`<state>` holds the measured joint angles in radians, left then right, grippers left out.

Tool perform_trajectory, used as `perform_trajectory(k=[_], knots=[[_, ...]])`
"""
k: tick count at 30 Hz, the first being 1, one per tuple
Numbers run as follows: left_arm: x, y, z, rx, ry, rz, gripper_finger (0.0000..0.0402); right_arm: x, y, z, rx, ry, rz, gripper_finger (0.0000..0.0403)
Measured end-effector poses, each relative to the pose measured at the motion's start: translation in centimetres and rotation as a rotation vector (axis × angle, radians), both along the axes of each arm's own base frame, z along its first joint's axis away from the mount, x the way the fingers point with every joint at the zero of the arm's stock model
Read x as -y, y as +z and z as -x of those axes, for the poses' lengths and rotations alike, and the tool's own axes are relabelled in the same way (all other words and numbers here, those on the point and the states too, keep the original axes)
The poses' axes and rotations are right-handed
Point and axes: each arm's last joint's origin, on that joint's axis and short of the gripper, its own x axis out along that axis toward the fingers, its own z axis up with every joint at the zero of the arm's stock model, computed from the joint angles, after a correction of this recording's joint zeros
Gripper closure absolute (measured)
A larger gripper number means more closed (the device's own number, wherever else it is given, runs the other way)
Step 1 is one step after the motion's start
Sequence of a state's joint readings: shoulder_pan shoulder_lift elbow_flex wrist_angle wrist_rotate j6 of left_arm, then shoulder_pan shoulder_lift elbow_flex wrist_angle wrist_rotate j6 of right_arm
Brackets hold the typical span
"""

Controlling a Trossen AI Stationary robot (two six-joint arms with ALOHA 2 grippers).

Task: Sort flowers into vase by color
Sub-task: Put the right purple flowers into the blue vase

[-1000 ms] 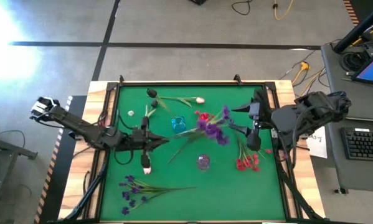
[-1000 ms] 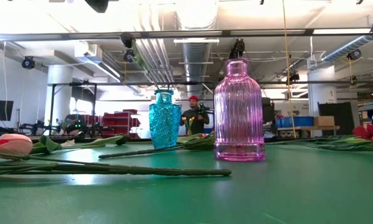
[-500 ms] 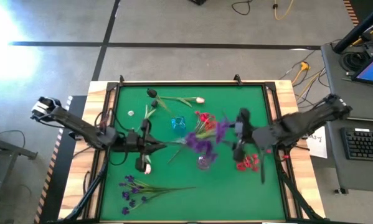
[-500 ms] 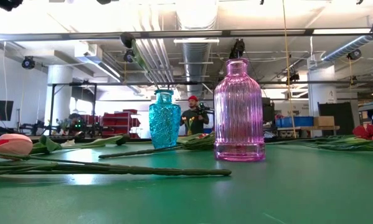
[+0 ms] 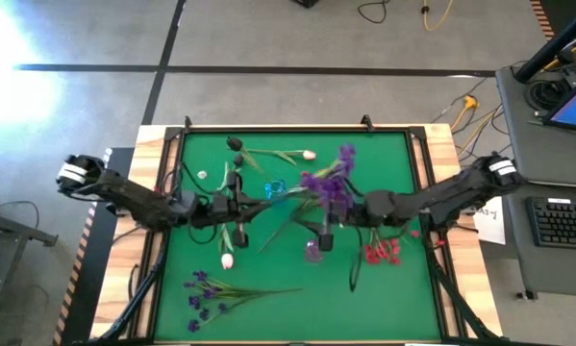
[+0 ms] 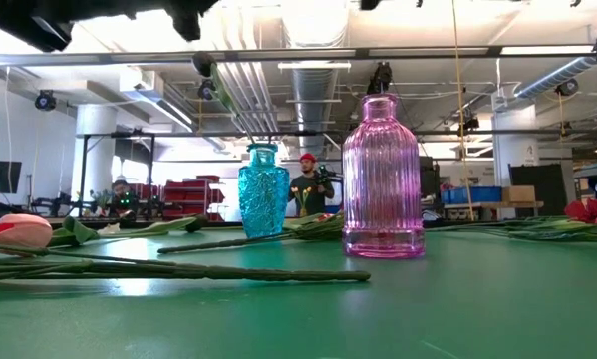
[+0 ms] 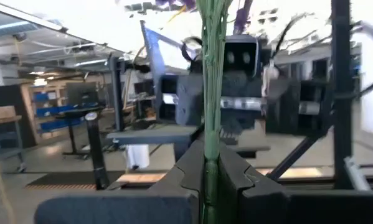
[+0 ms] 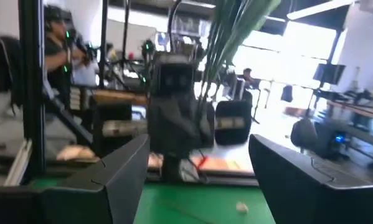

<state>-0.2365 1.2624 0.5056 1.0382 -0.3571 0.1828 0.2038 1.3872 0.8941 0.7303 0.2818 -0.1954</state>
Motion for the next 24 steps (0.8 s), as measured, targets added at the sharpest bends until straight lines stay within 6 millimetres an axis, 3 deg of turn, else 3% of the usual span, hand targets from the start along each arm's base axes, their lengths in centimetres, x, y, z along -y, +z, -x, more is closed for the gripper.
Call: perform_trajectory(k=[7,15,24], knots=[[-0.2,-1.0,-0.8,-0.003,0.012,-0.002,0.0401,2.1,0.0,-1.8,0.097,0.075,-0.038,0.0135],[-0.2,-1.8,-1.6,0.010,0.044,0.013,0.0401,2.2,0.0,-2.3,0.145,0.068,-0.012,0.0144],[0.0,-2.6,-2.8,0.024,0.040,0.037,0.0401,2.2,0.1,-2.3,0.147,0.059,0.010,0.0187]])
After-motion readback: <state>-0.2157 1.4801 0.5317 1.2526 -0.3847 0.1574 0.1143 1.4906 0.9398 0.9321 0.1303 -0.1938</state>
